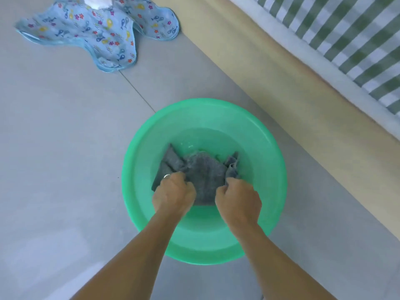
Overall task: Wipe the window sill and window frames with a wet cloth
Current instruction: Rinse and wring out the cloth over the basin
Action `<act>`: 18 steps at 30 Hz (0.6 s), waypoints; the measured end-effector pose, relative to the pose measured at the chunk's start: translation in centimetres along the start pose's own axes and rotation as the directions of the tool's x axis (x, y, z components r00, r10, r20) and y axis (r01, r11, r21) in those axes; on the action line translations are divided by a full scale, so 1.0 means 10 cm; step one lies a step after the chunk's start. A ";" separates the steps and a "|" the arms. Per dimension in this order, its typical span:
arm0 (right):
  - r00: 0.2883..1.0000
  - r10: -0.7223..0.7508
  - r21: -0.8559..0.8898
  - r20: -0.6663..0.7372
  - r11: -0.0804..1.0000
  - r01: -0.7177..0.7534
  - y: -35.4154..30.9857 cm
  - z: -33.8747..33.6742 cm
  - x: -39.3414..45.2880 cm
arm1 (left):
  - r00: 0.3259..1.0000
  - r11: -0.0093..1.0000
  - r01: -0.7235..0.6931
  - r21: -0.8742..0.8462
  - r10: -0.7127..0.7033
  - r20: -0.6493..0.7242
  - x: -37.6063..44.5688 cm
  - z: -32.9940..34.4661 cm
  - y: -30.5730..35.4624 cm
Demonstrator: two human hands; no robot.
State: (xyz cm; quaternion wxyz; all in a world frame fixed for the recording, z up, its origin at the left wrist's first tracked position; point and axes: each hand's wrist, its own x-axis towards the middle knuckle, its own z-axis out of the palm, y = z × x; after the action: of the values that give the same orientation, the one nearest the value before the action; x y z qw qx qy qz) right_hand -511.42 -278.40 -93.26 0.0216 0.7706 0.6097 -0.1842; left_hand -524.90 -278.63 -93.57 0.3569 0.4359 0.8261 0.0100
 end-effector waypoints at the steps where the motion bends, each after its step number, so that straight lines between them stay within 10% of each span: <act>1: 0.989 -0.086 0.003 -0.119 0.996 0.087 -0.02 0.07 0.07 | 0.994 0.998 -0.044 0.035 0.047 -0.098 0.08 0.08 0.01; 5: 0.905 -0.370 -0.084 -0.210 0.929 0.360 -0.03 0.51 0.43 | 0.950 0.956 -0.178 0.233 0.229 -0.212 0.45 0.46 -0.08; 11: 0.938 -0.346 -0.107 -0.025 0.934 0.341 0.04 0.96 0.84 | 0.911 0.943 -0.220 0.249 0.289 -0.293 0.84 0.83 -0.16; 18: 0.923 -0.220 -0.088 -0.316 0.975 0.203 -0.01 0.95 0.84 | 0.770 0.923 -0.211 0.323 0.361 -0.527 0.91 0.89 -0.12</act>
State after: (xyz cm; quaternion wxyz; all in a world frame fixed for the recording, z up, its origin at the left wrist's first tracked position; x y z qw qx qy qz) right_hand -512.37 -273.01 -104.71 -0.0782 0.7192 0.6892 -0.0401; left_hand -523.72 -275.39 -105.84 0.0273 0.5741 0.8129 0.0942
